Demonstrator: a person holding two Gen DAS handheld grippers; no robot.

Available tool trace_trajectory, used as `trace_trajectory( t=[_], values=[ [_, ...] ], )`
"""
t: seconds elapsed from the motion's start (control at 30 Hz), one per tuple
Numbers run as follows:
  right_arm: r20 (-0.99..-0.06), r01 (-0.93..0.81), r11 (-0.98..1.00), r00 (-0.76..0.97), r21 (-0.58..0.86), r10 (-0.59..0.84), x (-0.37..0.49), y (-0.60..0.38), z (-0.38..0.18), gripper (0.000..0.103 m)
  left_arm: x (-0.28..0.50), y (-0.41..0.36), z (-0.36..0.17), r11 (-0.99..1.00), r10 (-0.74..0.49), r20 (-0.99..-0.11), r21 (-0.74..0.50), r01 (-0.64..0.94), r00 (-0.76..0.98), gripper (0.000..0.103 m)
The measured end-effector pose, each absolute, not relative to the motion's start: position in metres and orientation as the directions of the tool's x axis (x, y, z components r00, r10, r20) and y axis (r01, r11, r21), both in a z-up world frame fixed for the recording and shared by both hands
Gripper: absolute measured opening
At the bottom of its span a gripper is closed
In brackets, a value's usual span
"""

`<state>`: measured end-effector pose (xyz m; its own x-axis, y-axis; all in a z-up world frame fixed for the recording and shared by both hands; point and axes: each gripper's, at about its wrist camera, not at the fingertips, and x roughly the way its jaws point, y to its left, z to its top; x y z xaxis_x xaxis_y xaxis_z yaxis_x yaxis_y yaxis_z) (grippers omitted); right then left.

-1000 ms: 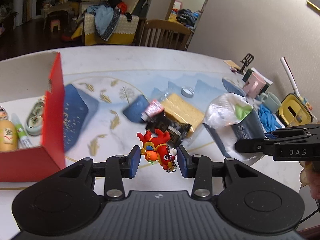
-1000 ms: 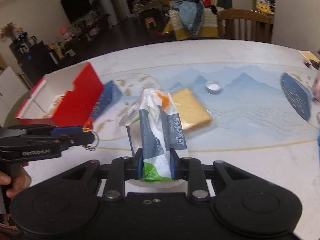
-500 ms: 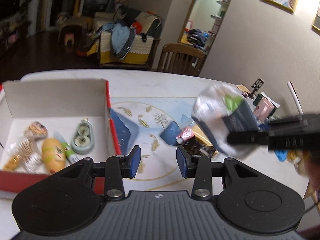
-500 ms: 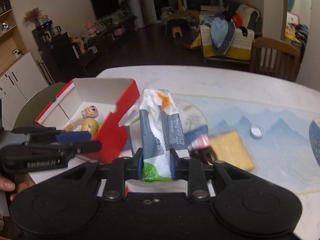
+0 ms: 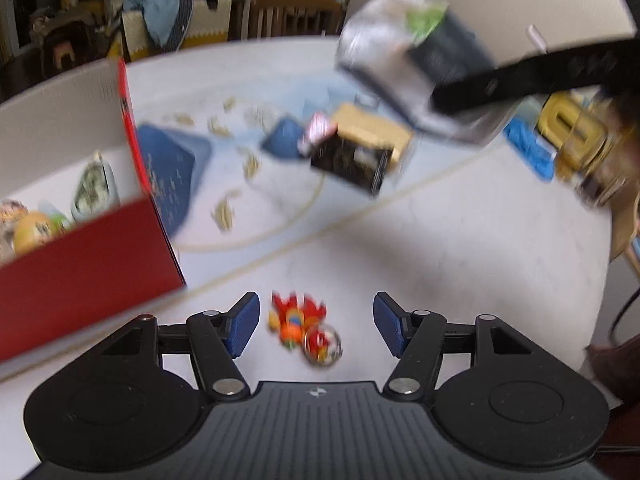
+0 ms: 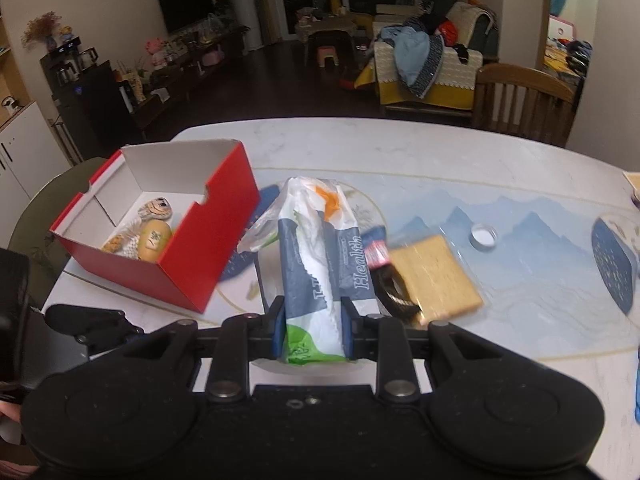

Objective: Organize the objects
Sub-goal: 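Lift the tissue pack with the right tool while the left tool holds the keychain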

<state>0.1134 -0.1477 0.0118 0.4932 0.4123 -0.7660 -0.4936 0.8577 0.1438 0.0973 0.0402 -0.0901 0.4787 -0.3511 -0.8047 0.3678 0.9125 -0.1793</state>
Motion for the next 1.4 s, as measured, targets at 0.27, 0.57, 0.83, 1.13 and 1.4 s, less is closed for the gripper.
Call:
trace_trajectory(
  t=[0.27,0.57,0.83,1.13,1.4],
  values=[
    [-0.785,-0.477,0.868,0.481,0.14,0.391,0.102,-0.166,-0.001,0.026,0.099,0.029,-0.122,0.939,-0.268,-0.844,-0.121,0.32,0.465,0.062],
    [-0.79,-0.474,0.867,0.467,0.156,0.398,0.098,-0.179,-0.009,0.026,0.104,0.022,-0.129,0.954,-0.245,-0.841,-0.12,0.274,0.482,0.061],
    [-0.79,-0.468,0.866,0.456,0.179,0.41,0.098,-0.191,-0.015,0.026,0.103,0.016,-0.129,0.965,-0.178,-0.849,-0.052,0.257,0.498,0.042],
    [-0.788,-0.488,0.854,0.446,0.184,0.424,0.1,-0.191,-0.015,0.026,0.098,0.017,-0.12,0.971,-0.165,-0.833,-0.044,0.234,0.528,0.037],
    [-0.778,-0.523,0.833,0.441,0.183,0.448,0.102,-0.177,-0.007,0.026,0.094,0.039,-0.097,0.98,-0.19,-0.802,-0.117,0.162,0.567,0.01]
  ],
)
